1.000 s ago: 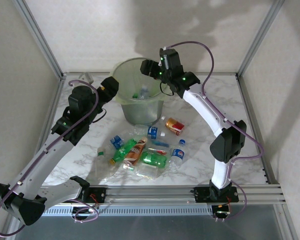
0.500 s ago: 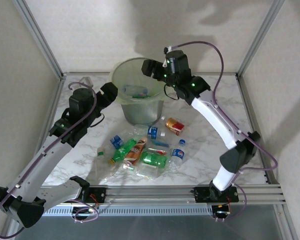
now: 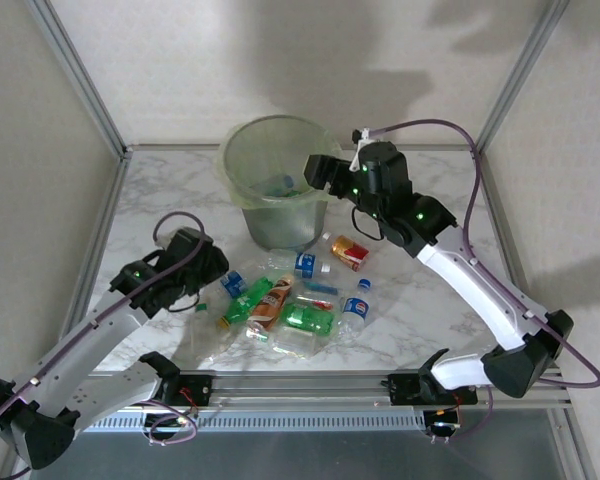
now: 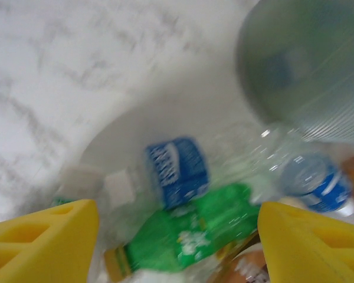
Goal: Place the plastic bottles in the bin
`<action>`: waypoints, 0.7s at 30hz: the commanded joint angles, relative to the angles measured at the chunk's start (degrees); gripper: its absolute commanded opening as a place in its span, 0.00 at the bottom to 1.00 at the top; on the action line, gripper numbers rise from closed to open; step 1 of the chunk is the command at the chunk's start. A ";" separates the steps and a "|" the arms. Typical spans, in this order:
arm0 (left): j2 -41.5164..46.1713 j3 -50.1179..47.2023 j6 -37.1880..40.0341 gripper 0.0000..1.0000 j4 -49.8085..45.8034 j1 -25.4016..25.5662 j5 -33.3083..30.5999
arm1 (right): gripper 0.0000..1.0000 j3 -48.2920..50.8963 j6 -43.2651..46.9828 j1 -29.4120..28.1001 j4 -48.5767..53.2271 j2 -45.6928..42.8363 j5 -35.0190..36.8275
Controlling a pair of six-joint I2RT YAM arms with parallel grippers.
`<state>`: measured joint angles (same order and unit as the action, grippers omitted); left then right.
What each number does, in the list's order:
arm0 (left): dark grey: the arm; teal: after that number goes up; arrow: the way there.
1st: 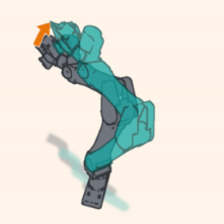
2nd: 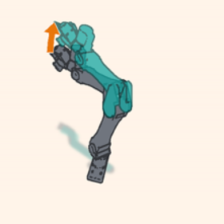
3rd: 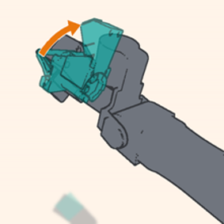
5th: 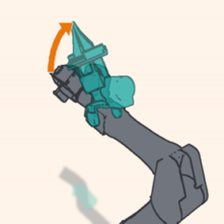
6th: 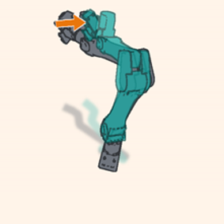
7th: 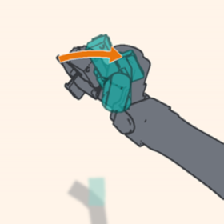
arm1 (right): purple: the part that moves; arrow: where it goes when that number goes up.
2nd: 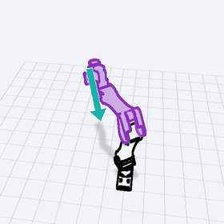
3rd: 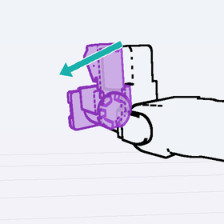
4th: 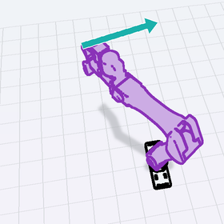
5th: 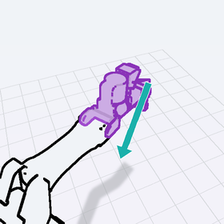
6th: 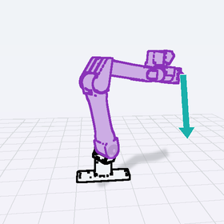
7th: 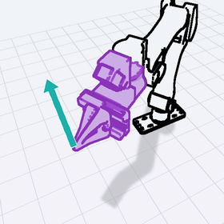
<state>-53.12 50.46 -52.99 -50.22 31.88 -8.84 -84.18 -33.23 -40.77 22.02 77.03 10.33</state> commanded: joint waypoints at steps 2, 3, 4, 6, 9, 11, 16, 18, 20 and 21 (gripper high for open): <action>3.49 -2.97 -6.75 0.74 -10.35 3.26 -2.58 | 0.85 2.75 -0.52 -0.29 -1.58 -2.69 2.94; 3.96 -3.80 -7.26 0.75 -10.99 3.78 -2.43 | 0.85 3.19 -0.60 -0.27 -1.57 -2.84 3.11; 4.23 -4.56 -7.56 0.75 -11.39 4.08 -2.25 | 0.85 3.51 -0.60 -0.27 -1.55 -2.91 3.32; 4.40 -6.38 -8.41 0.75 -11.80 4.87 -1.44 | 0.85 3.89 -0.60 -0.27 -1.31 -3.01 3.62; 4.57 -8.61 -9.18 0.76 -11.58 5.47 -0.20 | 0.85 4.42 -0.69 -0.27 -0.82 -3.03 4.07; 4.56 -10.25 -9.39 0.77 -11.06 5.56 0.84 | 0.85 5.02 -0.82 -0.27 -0.69 -3.45 4.52; 4.87 -16.22 -11.06 0.77 -7.19 5.91 3.74 | 0.85 6.60 -1.44 -0.27 -0.86 -4.05 5.27; 4.56 -18.11 -11.60 0.77 -5.31 5.91 4.01 | 0.85 6.94 -1.70 -0.28 -0.85 -4.03 5.23; 3.76 -19.07 -11.63 0.78 -3.65 5.91 3.73 | 0.85 7.23 -1.84 -0.27 -0.66 -4.17 5.24; 3.31 -19.33 -11.52 0.79 -2.94 5.91 3.38 | 0.85 7.26 -1.85 -0.28 -0.62 -4.25 5.30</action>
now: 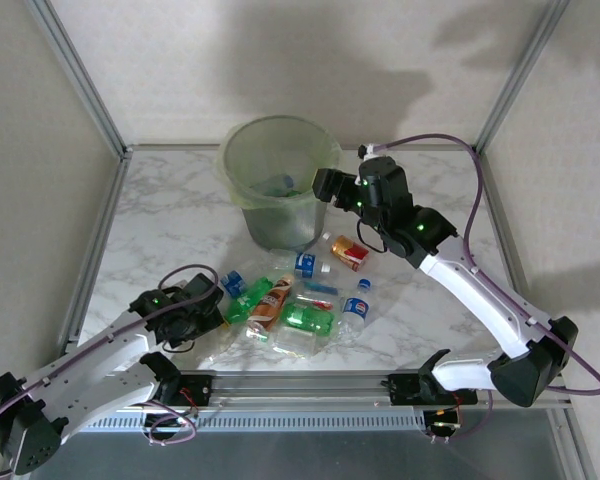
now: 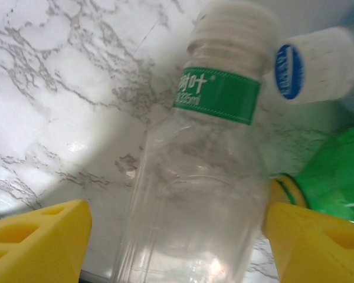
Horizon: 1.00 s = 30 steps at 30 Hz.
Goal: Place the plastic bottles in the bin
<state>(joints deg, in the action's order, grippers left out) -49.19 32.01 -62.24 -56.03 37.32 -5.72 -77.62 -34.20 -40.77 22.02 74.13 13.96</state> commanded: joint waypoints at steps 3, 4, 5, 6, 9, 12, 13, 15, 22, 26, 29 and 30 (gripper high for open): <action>-2.22 -1.77 -1.93 0.81 5.55 0.38 -0.81 | 0.85 0.71 -0.87 -0.27 -0.25 -1.45 1.80; -2.77 -2.20 -1.92 0.81 6.49 0.39 -0.96 | 0.85 0.66 -0.86 -0.27 -0.15 -1.45 1.82; -3.35 -2.67 -1.92 0.81 7.46 0.30 -0.94 | 0.85 0.61 -0.87 -0.27 -0.10 -1.49 1.76; -3.68 -3.27 -1.92 0.81 8.23 0.21 -0.80 | 0.85 0.66 -0.92 -0.27 -0.03 -1.48 1.69; -4.58 -4.38 -2.01 0.80 10.08 -0.18 -0.37 | 0.85 0.95 -1.05 -0.27 0.22 -1.63 1.79; -4.71 -4.98 -1.88 0.78 10.43 -0.75 -0.84 | 0.85 1.25 -1.14 -0.27 0.25 -1.82 1.83; -4.73 -5.11 -1.67 0.77 10.46 -1.08 -1.15 | 0.85 1.38 -1.22 -0.27 0.24 -1.72 1.79; -4.77 -5.37 -1.25 0.76 10.45 -1.75 -1.81 | 0.85 1.50 -1.34 -0.27 0.22 -1.62 1.67; -6.19 -7.41 0.01 0.65 13.30 -4.09 -1.54 | 0.85 1.92 -1.82 -0.27 0.50 -1.03 1.43; -5.59 -6.17 0.19 0.57 12.52 -4.14 -2.30 | 0.85 2.54 -1.97 -0.27 0.99 -1.57 1.79; -5.09 -3.58 0.53 0.51 10.56 -4.24 -3.54 | 0.85 3.00 -2.18 -0.27 1.09 -1.93 1.86; -5.04 -2.47 0.71 0.49 9.81 -4.18 -3.96 | 0.85 3.13 -2.31 -0.27 0.89 -2.06 1.76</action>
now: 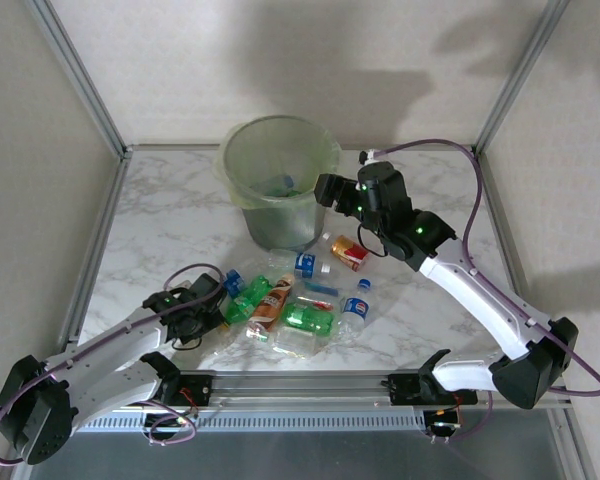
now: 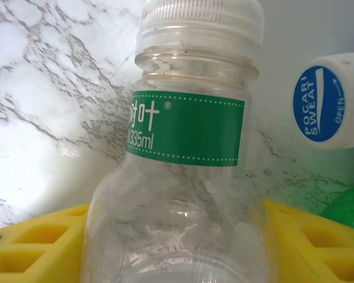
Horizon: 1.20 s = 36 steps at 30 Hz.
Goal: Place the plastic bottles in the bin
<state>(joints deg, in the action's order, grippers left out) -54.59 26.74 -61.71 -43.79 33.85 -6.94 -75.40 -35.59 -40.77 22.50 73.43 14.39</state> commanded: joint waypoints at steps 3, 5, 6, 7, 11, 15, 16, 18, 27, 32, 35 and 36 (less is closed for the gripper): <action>0.99 6.92 0.71 0.42 -4.81 -0.71 -3.62 | 0.85 0.98 -0.97 -0.27 0.35 -1.99 0.83; 1.27 10.64 0.79 0.41 -6.80 -0.71 -4.76 | 0.85 0.86 -0.82 -0.27 0.18 -2.51 -0.19; 1.47 12.92 0.80 0.40 -7.89 -0.71 -5.42 | 0.85 0.71 -0.63 -0.27 0.09 -2.88 -1.06; 1.72 15.57 0.89 0.41 -8.85 -0.71 -6.13 | 0.85 0.81 -0.37 -0.27 -0.21 -3.27 -2.33; -0.03 28.52 3.27 0.43 -11.72 -1.10 -8.30 | 0.85 0.99 1.58 -0.35 -2.25 -4.59 -10.23; -6.15 44.20 7.73 0.43 -11.06 -2.49 -6.25 | 0.92 2.14 3.87 -1.15 -5.81 -5.81 -19.65; -7.77 47.59 8.24 0.43 -9.83 -2.79 -5.08 | 0.94 2.50 4.32 -1.80 -6.75 -6.23 -21.28; -10.57 53.04 8.44 0.43 -7.01 -2.99 -2.45 | 0.97 2.79 5.11 -2.89 -8.35 -6.95 -24.39; -21.04 68.07 9.18 0.41 5.26 -3.00 8.81 | 0.99 1.90 6.19 -7.36 -11.34 -6.81 -27.94; -21.60 65.51 6.22 0.41 14.05 -2.91 14.17 | 0.99 0.67 6.24 -8.37 -12.04 -5.22 -27.15; -21.85 63.54 4.27 0.41 17.32 -2.82 16.85 | 0.99 -1.35 6.88 -8.93 -11.69 -3.92 -26.46; -21.96 63.27 3.91 0.41 18.04 -2.81 17.67 | 0.99 -2.46 7.18 -9.04 -10.97 -3.23 -25.62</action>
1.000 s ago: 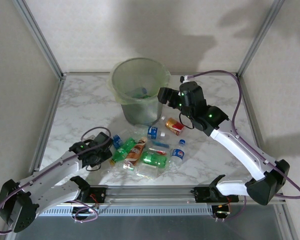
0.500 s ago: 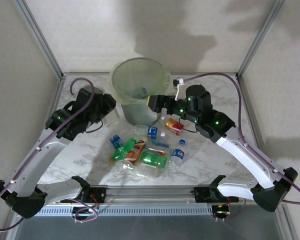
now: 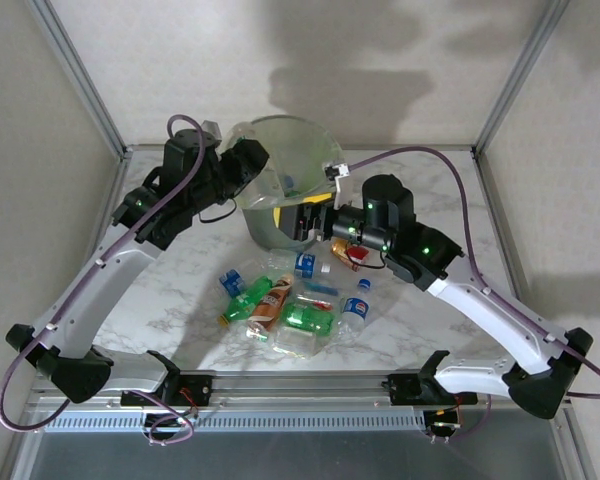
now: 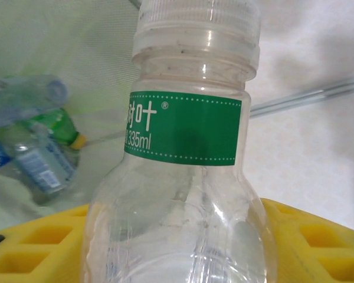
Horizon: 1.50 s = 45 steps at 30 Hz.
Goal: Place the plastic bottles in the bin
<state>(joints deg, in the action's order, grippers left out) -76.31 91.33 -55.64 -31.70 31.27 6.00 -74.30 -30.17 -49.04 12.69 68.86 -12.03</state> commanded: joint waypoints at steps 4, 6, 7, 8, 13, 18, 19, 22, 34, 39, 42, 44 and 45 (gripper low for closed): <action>0.07 -1.81 -2.46 0.41 7.32 -0.09 6.22 | 0.99 -5.93 2.64 -0.88 0.45 3.59 3.75; 0.33 -2.33 -2.68 0.41 7.74 -0.13 6.34 | 0.99 -6.33 2.62 -0.86 -0.15 4.37 3.95; 0.36 -2.68 -2.83 0.41 8.19 -0.14 6.71 | 0.99 -6.55 2.58 -0.88 -0.38 4.82 4.02; 0.44 -3.03 -3.06 0.41 8.64 -0.14 7.19 | 0.99 -6.92 2.58 -0.88 -0.39 5.47 4.14; 0.63 -4.58 -3.87 0.42 10.73 -0.13 8.24 | 0.98 -8.25 2.49 -0.85 -0.03 7.34 5.59; 0.16 -4.85 -4.08 0.42 11.54 -0.15 8.05 | 0.98 -9.13 2.66 -0.84 0.86 8.25 8.17; -0.01 -4.80 -4.23 0.42 11.83 -0.14 8.27 | 0.98 -9.41 2.66 -0.86 1.29 8.47 8.91; -0.57 -4.52 -4.55 0.42 12.49 -0.11 8.85 | 0.97 -9.99 2.66 -0.89 2.32 9.12 10.92; -5.38 -0.30 -0.70 0.42 11.04 -3.15 4.08 | 0.99 -8.36 2.61 -0.86 6.96 5.12 22.04; -10.55 2.69 2.71 0.42 9.52 -4.37 -0.38 | 0.99 -3.62 -1.05 -0.60 11.44 -1.29 33.58; -13.64 3.87 4.76 0.41 7.36 -4.46 -4.04 | 0.99 0.26 -4.54 0.11 14.97 -5.58 39.09; -15.10 3.79 5.39 0.42 7.20 -4.46 -5.16 | 0.99 3.08 -6.98 0.94 17.25 -8.03 41.40; -15.77 3.72 5.60 0.42 7.22 -4.46 -5.51 | 0.99 4.40 -8.55 1.51 18.70 -9.37 42.38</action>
<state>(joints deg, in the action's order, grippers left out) -90.41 93.45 -52.82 -22.85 27.16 4.43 -73.03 -33.80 -48.69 25.87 61.82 22.96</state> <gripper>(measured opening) 0.573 0.986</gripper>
